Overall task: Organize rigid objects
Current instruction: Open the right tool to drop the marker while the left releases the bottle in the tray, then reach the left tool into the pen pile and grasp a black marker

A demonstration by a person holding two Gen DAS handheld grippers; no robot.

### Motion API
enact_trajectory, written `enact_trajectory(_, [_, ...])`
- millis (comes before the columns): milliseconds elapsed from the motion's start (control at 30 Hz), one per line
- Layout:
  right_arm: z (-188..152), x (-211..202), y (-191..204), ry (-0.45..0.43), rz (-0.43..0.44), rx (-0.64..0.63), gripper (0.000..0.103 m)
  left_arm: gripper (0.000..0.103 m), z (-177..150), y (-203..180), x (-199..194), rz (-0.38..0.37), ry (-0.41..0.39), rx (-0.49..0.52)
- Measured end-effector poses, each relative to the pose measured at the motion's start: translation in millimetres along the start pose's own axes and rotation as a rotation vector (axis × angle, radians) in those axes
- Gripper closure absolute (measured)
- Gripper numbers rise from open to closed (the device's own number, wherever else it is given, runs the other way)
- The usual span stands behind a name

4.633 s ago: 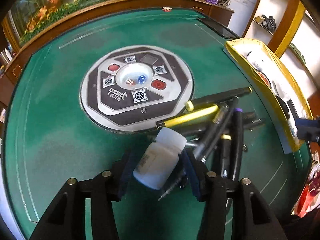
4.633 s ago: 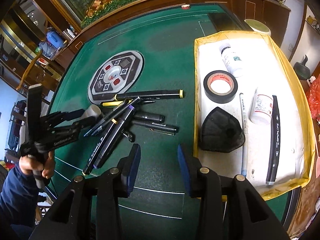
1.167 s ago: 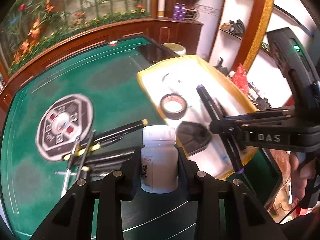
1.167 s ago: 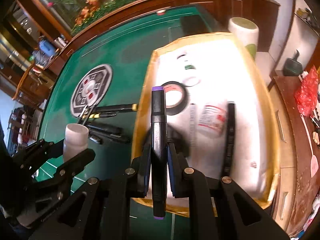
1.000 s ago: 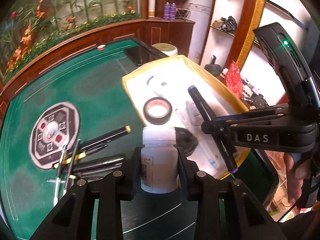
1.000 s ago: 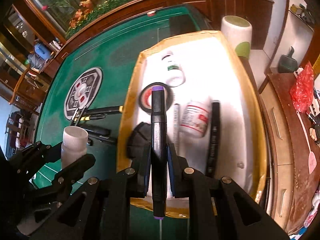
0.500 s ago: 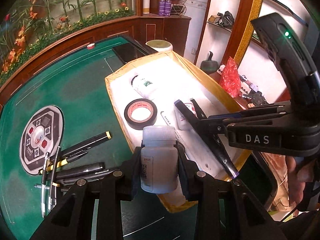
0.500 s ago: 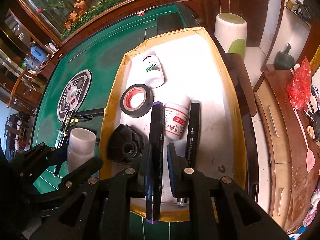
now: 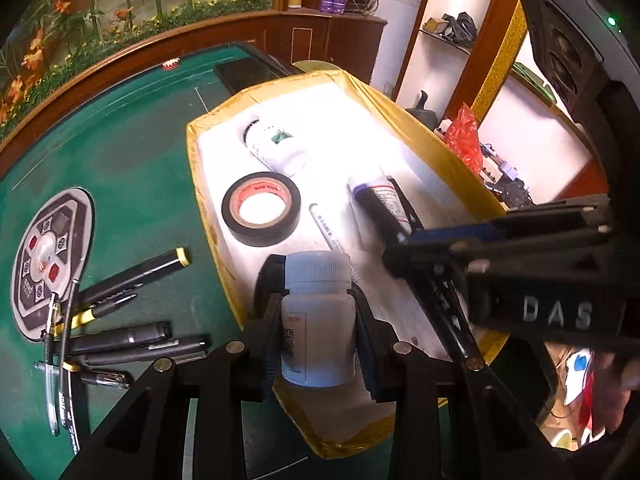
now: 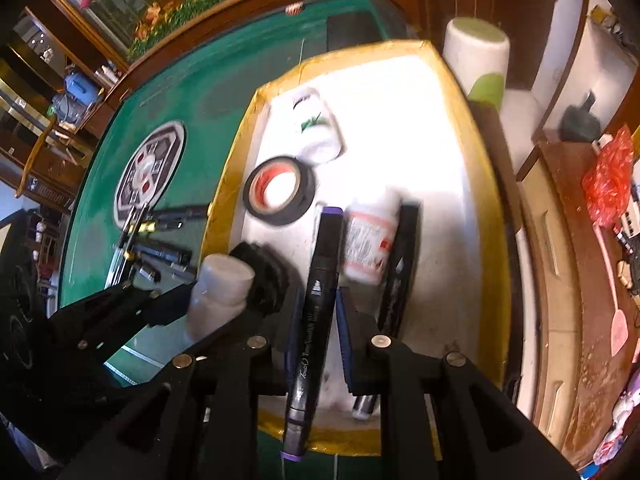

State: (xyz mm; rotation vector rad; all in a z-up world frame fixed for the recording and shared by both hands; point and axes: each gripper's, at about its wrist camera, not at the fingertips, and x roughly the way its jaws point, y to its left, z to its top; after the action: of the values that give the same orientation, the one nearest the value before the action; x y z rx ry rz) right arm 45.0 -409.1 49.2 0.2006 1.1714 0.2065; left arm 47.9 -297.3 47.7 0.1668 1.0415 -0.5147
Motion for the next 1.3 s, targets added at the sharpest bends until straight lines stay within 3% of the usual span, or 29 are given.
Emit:
enact_trajectory(233, [-7,15,-4,0.043,-0.018,0.002,0.089,0.063,0,2,2,-0.018,0.017,-0.021])
enact_trajectory(300, [-5,15,-5,0.024,-0.042,-0.012,0.089,0.052,0,2,3,-0.022,0.02,-0.024])
enact_trajectory(467, [8,15,-12,-0.046,-0.065,-0.005,0.088,0.036,-1,3,1,-0.051,0.016,-0.039])
enact_trajectory(700, [10,7,-10,-0.055,-0.036,0.0,0.087,0.035,-3,4,-6,-0.065,0.012,-0.038])
enact_trajectory(900, [7,-13,2,-0.101,-0.013,0.012,0.077,0.031,-5,17,-24,-0.055,-0.024,-0.066])
enact_trajectory(1100, [7,-19,22,-0.108,0.03,0.016,0.074,0.031,-15,58,-52,-0.027,-0.059,-0.148])
enact_trajectory(1300, [2,-11,52,-0.09,0.074,-0.016,0.071,0.031,-52,122,-79,0.047,-0.064,-0.253])
